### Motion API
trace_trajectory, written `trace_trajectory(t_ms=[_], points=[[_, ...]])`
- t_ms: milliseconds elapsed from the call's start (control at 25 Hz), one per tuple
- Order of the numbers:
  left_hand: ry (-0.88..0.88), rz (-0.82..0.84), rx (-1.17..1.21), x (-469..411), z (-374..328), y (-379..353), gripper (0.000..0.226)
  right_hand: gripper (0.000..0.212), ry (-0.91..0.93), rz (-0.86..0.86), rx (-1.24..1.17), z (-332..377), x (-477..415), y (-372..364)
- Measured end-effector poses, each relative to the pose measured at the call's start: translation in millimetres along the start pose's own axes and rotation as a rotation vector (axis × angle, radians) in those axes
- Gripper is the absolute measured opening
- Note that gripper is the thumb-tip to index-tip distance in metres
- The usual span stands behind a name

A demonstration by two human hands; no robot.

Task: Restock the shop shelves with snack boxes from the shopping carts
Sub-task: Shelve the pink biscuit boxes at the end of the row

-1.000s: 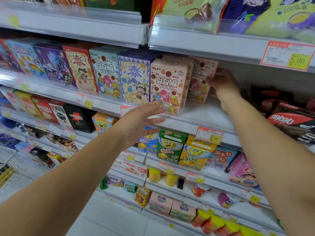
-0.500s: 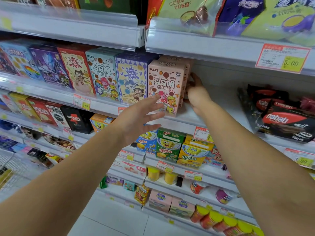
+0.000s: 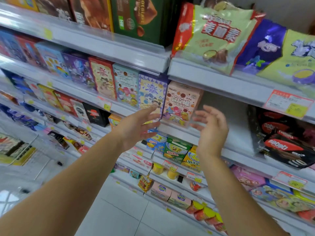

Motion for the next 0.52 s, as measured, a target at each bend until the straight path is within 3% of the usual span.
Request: trace_trajectory(t_ms=[240, 520], points=[[-0.027, -0.182, 0.159, 39, -8, 115, 0.044, 0.020, -0.312, 0.332, 0.002, -45, 73, -124], [-0.018, -0.553, 0.377, 133, 15, 369, 0.036, 0.019, -0.531, 0.610, 0.099, -139, 217, -303]])
Point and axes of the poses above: each hand's wrist, its own x-axis away from the middle knuckle, its own y-axis out of the back of the hand, z = x × y, the point moved 8 cm from there along -x, towards the middle knuckle, and after that the axes turned 3 degrees about -z, right-handed, at the moved point
